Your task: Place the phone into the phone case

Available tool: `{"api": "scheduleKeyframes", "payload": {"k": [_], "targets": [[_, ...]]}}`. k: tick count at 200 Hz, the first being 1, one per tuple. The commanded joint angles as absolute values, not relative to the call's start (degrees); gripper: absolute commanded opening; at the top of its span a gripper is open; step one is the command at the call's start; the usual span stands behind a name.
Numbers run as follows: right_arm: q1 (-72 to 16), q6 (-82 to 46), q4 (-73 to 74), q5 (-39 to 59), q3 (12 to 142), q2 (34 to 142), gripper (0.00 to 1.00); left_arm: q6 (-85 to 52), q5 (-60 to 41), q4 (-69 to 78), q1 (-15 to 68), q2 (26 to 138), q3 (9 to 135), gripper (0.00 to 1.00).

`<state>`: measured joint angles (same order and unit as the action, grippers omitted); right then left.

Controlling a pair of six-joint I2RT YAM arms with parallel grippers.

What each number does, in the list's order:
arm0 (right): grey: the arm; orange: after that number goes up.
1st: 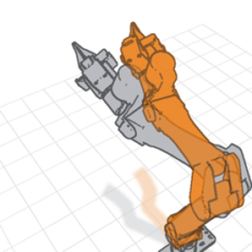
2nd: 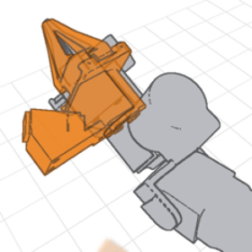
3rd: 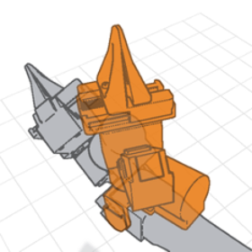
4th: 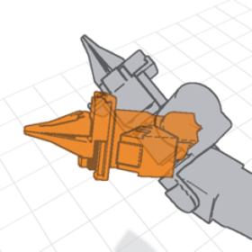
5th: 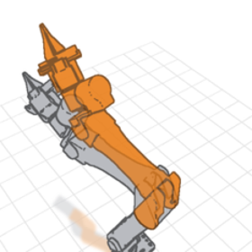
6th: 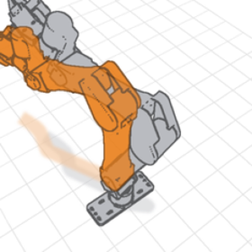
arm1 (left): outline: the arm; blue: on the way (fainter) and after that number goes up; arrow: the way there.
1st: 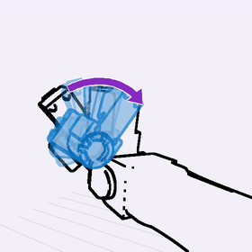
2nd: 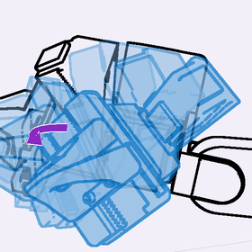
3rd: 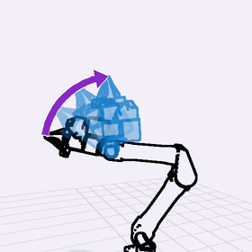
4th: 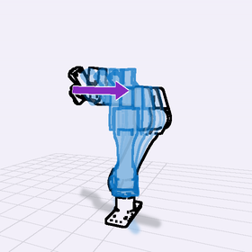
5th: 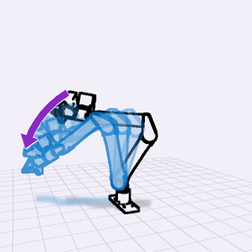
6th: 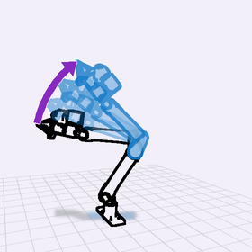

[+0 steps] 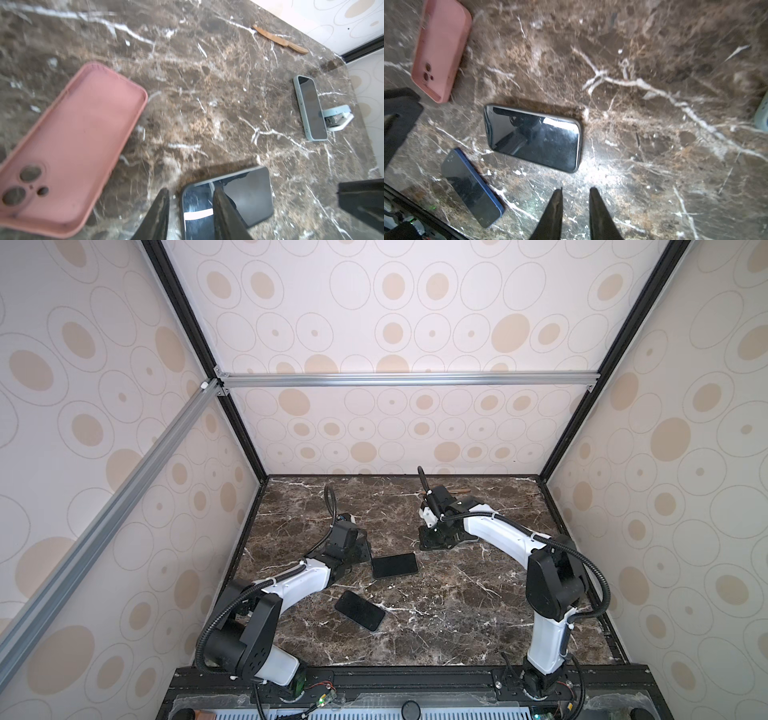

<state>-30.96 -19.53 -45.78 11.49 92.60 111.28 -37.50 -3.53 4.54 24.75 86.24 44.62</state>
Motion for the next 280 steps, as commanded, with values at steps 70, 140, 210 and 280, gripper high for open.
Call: {"api": "scheduleKeyframes", "payload": {"k": [70,140,210,280], "targets": [[-27.6,-17.7,-48.4,16.2,101.7,123.2,0.33,-29.9,-8.6,2.1,23.0,93.8,50.0,0.37],[-27.5,-15.7,-50.3,12.0,103.8,123.9,0.35,-28.2,-10.4,1.1,20.0,95.0,50.7,0.35],[-27.4,-14.6,-53.9,12.6,108.3,126.5,0.35,-31.0,-15.0,2.7,18.1,97.0,50.9,0.35],[-27.7,-16.2,-51.9,21.3,105.4,127.7,0.33,-33.1,-18.5,3.7,18.3,97.2,48.1,0.30]]}}
